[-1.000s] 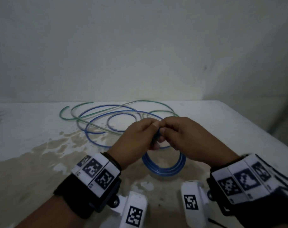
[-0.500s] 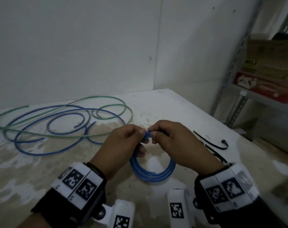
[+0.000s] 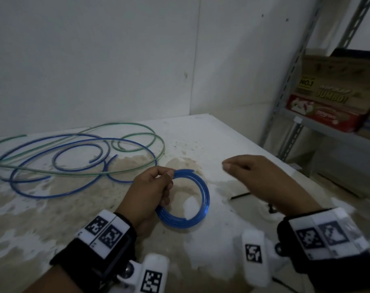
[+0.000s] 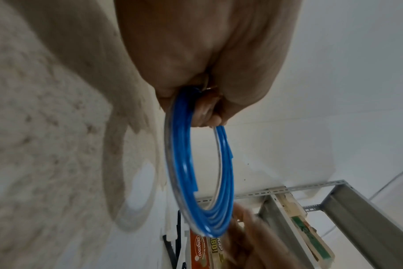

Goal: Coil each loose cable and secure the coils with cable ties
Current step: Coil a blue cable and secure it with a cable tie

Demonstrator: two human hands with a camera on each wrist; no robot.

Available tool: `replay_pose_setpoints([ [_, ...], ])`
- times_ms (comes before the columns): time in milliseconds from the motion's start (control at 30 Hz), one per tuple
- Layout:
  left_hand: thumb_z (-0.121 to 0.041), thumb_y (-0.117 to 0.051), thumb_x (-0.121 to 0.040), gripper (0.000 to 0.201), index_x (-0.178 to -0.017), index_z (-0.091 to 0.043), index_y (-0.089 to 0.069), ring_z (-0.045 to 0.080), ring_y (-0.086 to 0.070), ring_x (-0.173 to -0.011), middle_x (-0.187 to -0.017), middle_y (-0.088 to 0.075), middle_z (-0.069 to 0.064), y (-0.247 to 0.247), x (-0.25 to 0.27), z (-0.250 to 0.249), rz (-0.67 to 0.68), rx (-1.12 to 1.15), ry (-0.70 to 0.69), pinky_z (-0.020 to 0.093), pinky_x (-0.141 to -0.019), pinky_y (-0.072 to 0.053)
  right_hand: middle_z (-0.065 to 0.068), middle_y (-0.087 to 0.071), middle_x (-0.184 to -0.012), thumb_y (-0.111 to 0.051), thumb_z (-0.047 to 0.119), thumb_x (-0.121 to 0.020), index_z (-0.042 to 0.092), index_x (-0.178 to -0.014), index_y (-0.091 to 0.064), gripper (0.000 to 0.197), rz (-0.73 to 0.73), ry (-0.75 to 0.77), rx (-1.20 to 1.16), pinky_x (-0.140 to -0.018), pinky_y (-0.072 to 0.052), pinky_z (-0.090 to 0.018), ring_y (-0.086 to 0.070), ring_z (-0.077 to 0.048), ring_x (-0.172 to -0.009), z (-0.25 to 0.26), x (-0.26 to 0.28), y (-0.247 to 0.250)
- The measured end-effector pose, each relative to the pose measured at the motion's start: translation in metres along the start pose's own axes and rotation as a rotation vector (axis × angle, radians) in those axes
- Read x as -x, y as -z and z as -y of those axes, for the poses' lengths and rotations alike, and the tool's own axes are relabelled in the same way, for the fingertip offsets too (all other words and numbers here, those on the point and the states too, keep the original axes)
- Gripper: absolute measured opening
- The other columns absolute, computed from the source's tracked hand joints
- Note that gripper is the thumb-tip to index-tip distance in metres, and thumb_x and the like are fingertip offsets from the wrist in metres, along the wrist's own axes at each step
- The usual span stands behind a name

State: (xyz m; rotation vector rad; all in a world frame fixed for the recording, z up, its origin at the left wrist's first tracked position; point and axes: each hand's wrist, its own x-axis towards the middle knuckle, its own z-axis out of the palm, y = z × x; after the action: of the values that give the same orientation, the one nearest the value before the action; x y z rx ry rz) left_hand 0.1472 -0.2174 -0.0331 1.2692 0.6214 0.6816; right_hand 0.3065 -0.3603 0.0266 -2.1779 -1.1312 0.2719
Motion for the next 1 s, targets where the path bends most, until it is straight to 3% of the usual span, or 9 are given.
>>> replay_pose_setpoints([
  [133, -0.01, -0.05, -0.097, 0.015, -0.088, -0.004, -0.059, 0.008, -0.031, -0.041, -0.062, -0.044, 0.004, 0.002, -0.001, 0.005, -0.035, 0.075, 0.005, 0.018, -0.038, -0.029, 0.005, -0.07, -0.089, -0.059, 0.027, -0.091, 0.02, -0.089, -0.073, 0.016, -0.017, -0.14, 0.095, -0.065, -0.044, -0.024, -0.062, -0.012, -0.08, -0.02, 0.005, 0.029],
  [233, -0.01, -0.049, -0.097, 0.014, -0.088, -0.005, -0.059, 0.008, -0.031, -0.041, -0.062, -0.044, 0.004, 0.004, -0.001, 0.007, -0.031, 0.077, 0.006, 0.018, -0.038, -0.029, 0.007, -0.066, -0.077, -0.063, 0.02, -0.088, 0.018, -0.076, -0.071, 0.015, -0.002, -0.204, 0.161, -0.069, -0.045, -0.027, -0.059, -0.011, -0.075, -0.027, 0.007, 0.04],
  [367, -0.012, -0.048, -0.098, 0.015, -0.093, -0.006, -0.06, 0.008, -0.032, -0.042, -0.063, -0.044, 0.003, 0.005, 0.0, 0.009, -0.01, 0.072, 0.006, 0.018, -0.039, -0.03, -0.003, -0.069, -0.089, -0.065, 0.016, -0.087, 0.009, -0.089, -0.074, 0.012, 0.066, -0.286, 0.344, -0.064, -0.042, -0.022, -0.057, -0.01, -0.075, -0.033, 0.003, 0.045],
  [500, -0.01, -0.047, -0.098, 0.02, -0.104, -0.006, -0.065, 0.008, -0.031, -0.046, -0.064, -0.043, 0.001, 0.003, 0.002, 0.01, 0.01, 0.098, -0.001, 0.017, -0.04, -0.03, -0.007, -0.064, -0.114, -0.061, 0.027, -0.09, 0.006, -0.112, -0.066, 0.031, 0.221, -0.372, 0.714, -0.088, -0.048, -0.029, -0.06, -0.02, -0.105, -0.042, -0.012, 0.045],
  [600, -0.01, -0.046, -0.098, 0.022, -0.106, -0.008, -0.066, 0.008, -0.031, -0.047, -0.065, -0.043, 0.001, 0.003, 0.004, 0.01, 0.03, 0.096, 0.005, 0.017, -0.04, -0.03, 0.001, -0.06, -0.079, -0.064, 0.033, -0.087, 0.008, -0.082, -0.061, 0.026, 0.312, -0.415, 0.818, -0.059, -0.046, -0.022, -0.057, -0.012, -0.069, -0.052, -0.027, 0.041],
  [667, -0.01, -0.046, -0.098, 0.022, -0.106, -0.007, -0.067, 0.008, -0.031, -0.047, -0.065, -0.043, 0.002, 0.003, 0.004, 0.009, 0.035, 0.081, 0.009, 0.017, -0.04, -0.03, 0.004, -0.052, -0.064, -0.067, 0.033, -0.085, 0.012, -0.063, -0.05, 0.034, 0.321, -0.429, 0.841, -0.049, -0.039, -0.02, -0.049, -0.009, -0.055, -0.059, -0.033, 0.038],
  [800, -0.009, -0.046, -0.098, 0.022, -0.102, -0.008, -0.068, 0.007, -0.03, -0.044, -0.064, -0.042, 0.002, 0.004, 0.005, 0.008, 0.027, 0.087, 0.022, 0.017, -0.039, -0.029, 0.005, -0.053, -0.068, -0.069, 0.032, -0.083, 0.017, -0.058, -0.046, 0.037, 0.345, -0.41, 0.907, -0.057, -0.042, -0.021, -0.054, -0.013, -0.069, -0.066, -0.032, 0.034],
  [900, -0.009, -0.046, -0.098, 0.022, -0.099, -0.009, -0.068, 0.008, -0.03, -0.045, -0.064, -0.042, 0.002, 0.004, 0.006, 0.006, 0.02, 0.09, 0.028, 0.017, -0.038, -0.029, 0.007, -0.052, -0.07, -0.068, 0.033, -0.083, 0.021, -0.059, -0.044, 0.036, 0.32, -0.364, 0.961, -0.049, -0.034, -0.016, -0.051, -0.009, -0.067, -0.075, -0.031, 0.032],
  [1000, -0.01, -0.046, -0.098, 0.022, -0.099, -0.009, -0.067, 0.007, -0.029, -0.045, -0.064, -0.042, 0.001, 0.003, 0.006, 0.005, 0.011, 0.105, 0.035, 0.017, -0.039, -0.028, 0.011, -0.05, -0.068, -0.068, 0.035, -0.082, 0.024, -0.06, -0.041, 0.036, 0.289, -0.329, 0.945, -0.063, -0.041, -0.018, -0.051, -0.007, -0.066, -0.084, -0.033, 0.029],
])
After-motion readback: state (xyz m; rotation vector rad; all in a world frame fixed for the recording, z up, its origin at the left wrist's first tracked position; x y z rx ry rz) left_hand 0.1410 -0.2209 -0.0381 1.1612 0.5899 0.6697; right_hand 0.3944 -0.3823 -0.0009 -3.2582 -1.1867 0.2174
